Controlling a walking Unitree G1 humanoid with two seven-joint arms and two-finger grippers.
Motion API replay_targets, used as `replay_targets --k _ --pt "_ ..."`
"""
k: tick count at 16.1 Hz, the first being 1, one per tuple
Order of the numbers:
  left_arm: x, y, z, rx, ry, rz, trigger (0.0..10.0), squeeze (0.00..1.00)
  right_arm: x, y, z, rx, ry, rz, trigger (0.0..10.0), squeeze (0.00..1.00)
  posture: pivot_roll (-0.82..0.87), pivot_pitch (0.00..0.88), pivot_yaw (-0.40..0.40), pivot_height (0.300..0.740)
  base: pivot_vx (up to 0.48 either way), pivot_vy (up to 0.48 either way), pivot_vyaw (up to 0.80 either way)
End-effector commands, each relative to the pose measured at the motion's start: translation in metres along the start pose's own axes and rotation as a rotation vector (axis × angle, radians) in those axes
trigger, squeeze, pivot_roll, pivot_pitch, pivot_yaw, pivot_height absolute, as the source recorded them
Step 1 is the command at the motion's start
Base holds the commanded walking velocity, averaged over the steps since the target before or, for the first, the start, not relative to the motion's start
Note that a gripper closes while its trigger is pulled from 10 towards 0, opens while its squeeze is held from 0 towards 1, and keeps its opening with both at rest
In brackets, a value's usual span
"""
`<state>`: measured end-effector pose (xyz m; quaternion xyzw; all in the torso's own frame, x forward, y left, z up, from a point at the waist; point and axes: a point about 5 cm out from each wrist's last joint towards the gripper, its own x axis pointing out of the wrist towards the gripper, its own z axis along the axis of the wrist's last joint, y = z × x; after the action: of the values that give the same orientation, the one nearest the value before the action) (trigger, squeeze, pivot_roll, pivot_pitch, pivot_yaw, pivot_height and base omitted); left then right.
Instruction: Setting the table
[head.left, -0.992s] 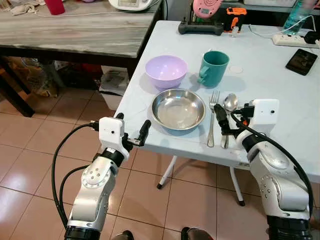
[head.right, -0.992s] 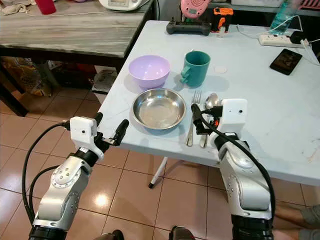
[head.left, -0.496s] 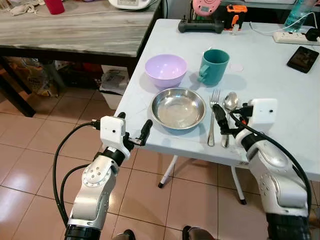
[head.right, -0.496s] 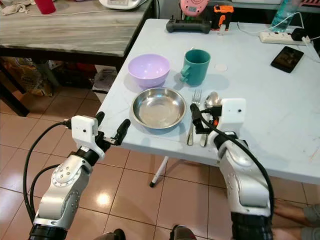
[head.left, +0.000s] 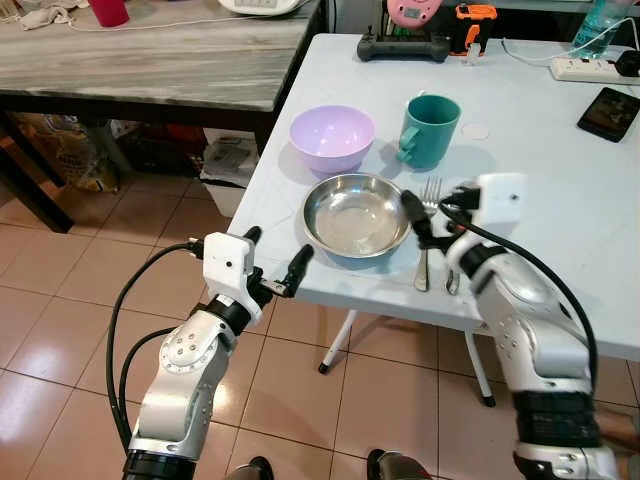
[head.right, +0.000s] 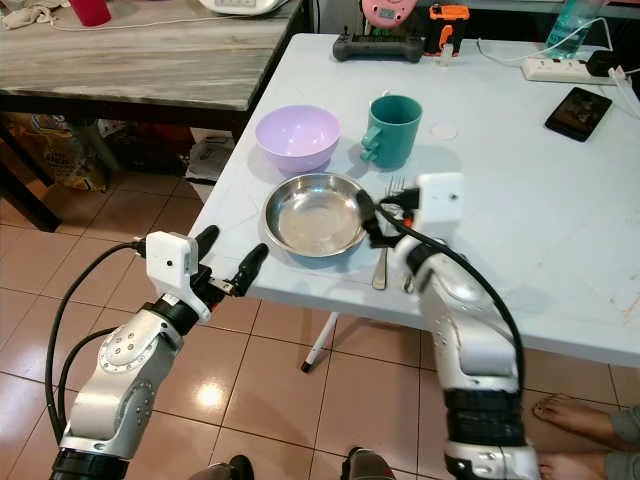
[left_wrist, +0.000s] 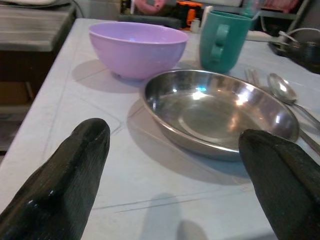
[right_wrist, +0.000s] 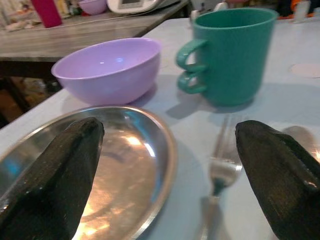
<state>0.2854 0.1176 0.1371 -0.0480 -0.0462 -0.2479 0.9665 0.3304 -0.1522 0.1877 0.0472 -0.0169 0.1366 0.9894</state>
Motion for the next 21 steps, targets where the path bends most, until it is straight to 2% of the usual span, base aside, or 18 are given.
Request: replay_targets --k 1,7,8,18,19,20,21 --pt "-0.005 0.003 -0.001 0.011 0.015 -0.008 10.0 0.00 0.002 0.005 0.000 0.042 0.014 0.029 10.0 0.00 -0.20 0.206 0.069 0.740 0.000 0.000 0.00" --pt "-0.003 0.006 0.001 0.014 0.013 -0.012 10.0 0.00 0.004 0.011 -0.007 0.071 0.051 0.061 10.0 0.00 -0.21 0.213 0.066 0.740 0.000 0.000 0.00" --pt "-0.003 0.004 0.001 0.005 0.011 -0.025 10.0 0.00 0.005 0.013 -0.008 0.111 0.061 0.076 10.0 0.00 -0.21 0.215 0.064 0.740 0.000 0.000 0.00" --pt "-0.005 0.001 -0.001 0.002 0.018 -0.047 10.0 0.00 0.014 0.007 -0.011 0.151 0.097 0.047 10.0 0.00 -0.21 0.222 0.059 0.740 0.000 0.000 0.00" --pt "-0.005 0.000 -0.001 0.001 0.018 -0.049 10.0 0.00 0.014 0.006 -0.012 0.161 0.103 0.050 8.7 0.00 -0.21 0.222 0.058 0.740 0.000 0.000 0.00" --pt "-0.005 0.000 -0.001 0.000 0.018 -0.051 10.0 0.00 0.015 0.006 -0.014 0.170 0.108 0.052 8.7 0.00 -0.21 0.222 0.058 0.740 0.000 0.000 0.00" --pt "-0.005 0.000 -0.001 0.000 0.017 -0.052 10.0 0.00 0.015 0.007 -0.015 0.179 0.112 0.059 5.3 0.00 -0.21 0.221 0.058 0.740 0.000 0.000 0.00"
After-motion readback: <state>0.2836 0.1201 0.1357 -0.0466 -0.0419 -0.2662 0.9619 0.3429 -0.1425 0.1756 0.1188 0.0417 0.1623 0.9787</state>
